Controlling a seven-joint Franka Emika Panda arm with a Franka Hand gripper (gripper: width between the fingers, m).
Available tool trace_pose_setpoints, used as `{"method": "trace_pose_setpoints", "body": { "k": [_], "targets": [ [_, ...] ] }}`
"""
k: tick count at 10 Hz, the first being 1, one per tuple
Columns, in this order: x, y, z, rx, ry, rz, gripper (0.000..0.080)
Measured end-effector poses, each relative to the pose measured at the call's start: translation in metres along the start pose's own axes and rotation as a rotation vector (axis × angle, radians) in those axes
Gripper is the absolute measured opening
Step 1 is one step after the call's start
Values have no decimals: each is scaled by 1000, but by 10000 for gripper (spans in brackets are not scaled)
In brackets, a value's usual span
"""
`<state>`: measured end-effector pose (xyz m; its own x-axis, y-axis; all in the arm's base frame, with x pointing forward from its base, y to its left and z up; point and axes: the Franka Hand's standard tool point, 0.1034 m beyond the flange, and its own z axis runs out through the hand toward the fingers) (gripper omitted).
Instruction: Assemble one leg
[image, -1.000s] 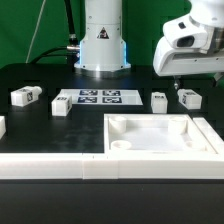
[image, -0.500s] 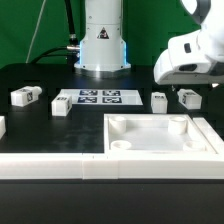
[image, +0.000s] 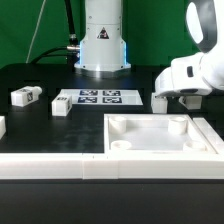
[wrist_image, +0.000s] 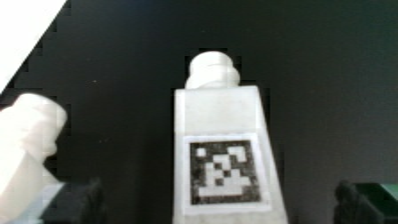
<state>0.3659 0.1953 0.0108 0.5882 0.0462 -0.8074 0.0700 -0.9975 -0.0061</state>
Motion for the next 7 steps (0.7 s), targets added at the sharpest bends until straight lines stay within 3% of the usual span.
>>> {"method": "trace_pose_setpoints", "body": {
  "k": [5,6,7],
  "targets": [
    [0,-1,7,-6,-1,0,619],
    [0,-1,7,-6,-1,0,417],
    [0,-1,7,-6,-1,0,417]
  ]
}}
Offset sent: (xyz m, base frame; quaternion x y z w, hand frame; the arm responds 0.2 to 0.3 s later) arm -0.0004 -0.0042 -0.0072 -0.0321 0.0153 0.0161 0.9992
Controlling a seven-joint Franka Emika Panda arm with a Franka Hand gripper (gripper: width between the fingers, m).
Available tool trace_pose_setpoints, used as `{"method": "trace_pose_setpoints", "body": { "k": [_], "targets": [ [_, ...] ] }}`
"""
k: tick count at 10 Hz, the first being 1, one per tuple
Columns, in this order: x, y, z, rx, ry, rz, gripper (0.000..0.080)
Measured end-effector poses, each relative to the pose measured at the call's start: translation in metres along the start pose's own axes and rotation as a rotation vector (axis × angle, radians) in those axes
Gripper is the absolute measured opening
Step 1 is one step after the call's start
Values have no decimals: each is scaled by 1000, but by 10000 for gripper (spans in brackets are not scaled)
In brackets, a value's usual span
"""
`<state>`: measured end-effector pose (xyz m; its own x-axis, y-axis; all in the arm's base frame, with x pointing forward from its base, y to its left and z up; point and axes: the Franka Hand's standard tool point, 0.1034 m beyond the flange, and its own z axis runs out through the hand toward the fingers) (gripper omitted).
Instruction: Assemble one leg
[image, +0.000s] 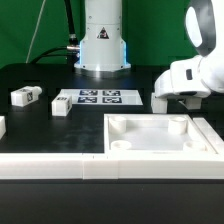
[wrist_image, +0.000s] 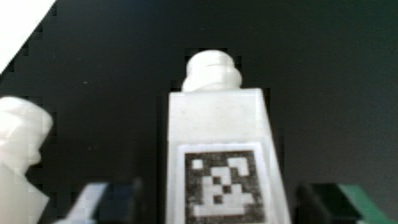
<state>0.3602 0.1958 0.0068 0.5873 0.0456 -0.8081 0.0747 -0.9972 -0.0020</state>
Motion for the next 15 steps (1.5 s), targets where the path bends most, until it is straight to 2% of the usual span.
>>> {"method": "trace_pose_setpoints", "body": {
  "k": [1,7,11,12,15],
  "targets": [
    [0,0,0,0,0,0,289],
    [-1,1,-1,2,-3,-5,289],
    [-49,23,-54,16,-47,-26,291],
    [-51,26,-63,22,-43,-42,291],
    [-41,24,-65,31,31,-39,291]
  ]
}}
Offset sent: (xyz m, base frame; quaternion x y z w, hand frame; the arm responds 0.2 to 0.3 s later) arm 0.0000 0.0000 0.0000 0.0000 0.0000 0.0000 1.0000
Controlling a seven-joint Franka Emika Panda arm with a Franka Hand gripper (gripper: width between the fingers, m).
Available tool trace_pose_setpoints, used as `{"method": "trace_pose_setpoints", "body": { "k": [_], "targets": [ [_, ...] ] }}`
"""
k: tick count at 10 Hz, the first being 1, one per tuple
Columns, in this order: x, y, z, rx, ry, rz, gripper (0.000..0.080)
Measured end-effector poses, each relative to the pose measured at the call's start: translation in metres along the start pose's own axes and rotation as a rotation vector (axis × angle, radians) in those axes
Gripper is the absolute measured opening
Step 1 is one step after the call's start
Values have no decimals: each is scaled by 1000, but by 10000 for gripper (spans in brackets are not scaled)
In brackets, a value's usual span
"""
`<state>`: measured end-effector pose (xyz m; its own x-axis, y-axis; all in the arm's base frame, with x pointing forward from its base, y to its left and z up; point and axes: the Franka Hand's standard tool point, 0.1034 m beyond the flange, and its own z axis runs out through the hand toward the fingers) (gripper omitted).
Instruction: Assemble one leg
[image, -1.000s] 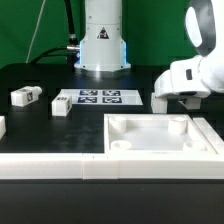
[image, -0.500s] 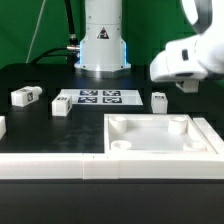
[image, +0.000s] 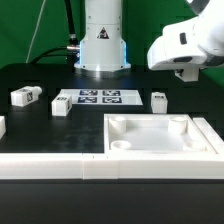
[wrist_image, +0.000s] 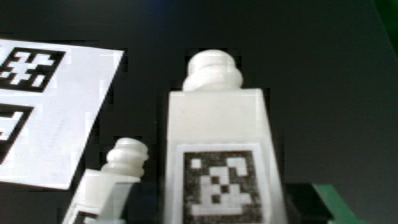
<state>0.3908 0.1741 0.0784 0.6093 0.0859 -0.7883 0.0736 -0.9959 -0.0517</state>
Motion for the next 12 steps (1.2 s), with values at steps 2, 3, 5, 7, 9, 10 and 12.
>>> {"method": "trace_pose_setpoints", "body": {
  "k": [2,3,5,7,9,10,12],
  "targets": [
    [7,1,-7,11,222,5,291],
    [6,12,-12,4,290,7,291],
    [9,31,-34,0,443,12,291],
    [4,34,-49,1,591,-3,291],
    [-5,31,-56,14,744,20,291],
    [-3,31,-56,17,816,14,291],
    [0,28,-58,28,1008,-4,291]
  ]
}}
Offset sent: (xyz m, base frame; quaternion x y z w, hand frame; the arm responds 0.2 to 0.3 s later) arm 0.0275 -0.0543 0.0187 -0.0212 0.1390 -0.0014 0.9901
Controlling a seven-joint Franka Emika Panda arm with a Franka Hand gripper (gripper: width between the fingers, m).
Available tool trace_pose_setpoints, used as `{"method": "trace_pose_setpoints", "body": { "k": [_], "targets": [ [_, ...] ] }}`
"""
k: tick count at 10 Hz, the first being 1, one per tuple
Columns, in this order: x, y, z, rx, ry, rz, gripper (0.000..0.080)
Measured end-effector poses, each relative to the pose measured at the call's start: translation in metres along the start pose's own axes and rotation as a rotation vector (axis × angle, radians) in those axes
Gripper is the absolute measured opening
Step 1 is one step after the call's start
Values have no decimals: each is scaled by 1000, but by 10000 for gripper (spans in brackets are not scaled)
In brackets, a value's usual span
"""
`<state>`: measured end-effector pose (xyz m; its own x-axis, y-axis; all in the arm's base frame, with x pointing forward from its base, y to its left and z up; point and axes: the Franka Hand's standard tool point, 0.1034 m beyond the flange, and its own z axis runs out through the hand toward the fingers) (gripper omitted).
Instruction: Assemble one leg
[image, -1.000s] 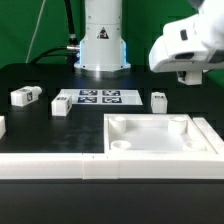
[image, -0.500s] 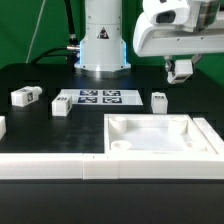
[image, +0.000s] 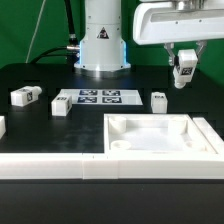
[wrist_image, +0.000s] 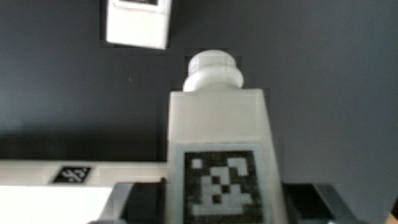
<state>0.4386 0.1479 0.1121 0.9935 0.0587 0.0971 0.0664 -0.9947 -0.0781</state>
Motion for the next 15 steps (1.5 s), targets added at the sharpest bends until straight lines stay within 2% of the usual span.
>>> {"method": "trace_pose_setpoints", "body": {
  "k": [1,2,3,4,9,10,12,13,15],
  "targets": [
    [3,-1,0,7,56,-11,291],
    [18,-1,-3,22,181,-44,291],
    [29,4,-1,25,279,-86,291],
    [33,10,2,17,268,-104,291],
    [35,10,2,16,265,-110,291],
    [49,14,2,10,264,-129,291],
    [96,24,4,6,292,-161,291],
    [112,28,6,5,306,-163,291],
    [134,43,11,-13,324,-233,291]
  ]
}}
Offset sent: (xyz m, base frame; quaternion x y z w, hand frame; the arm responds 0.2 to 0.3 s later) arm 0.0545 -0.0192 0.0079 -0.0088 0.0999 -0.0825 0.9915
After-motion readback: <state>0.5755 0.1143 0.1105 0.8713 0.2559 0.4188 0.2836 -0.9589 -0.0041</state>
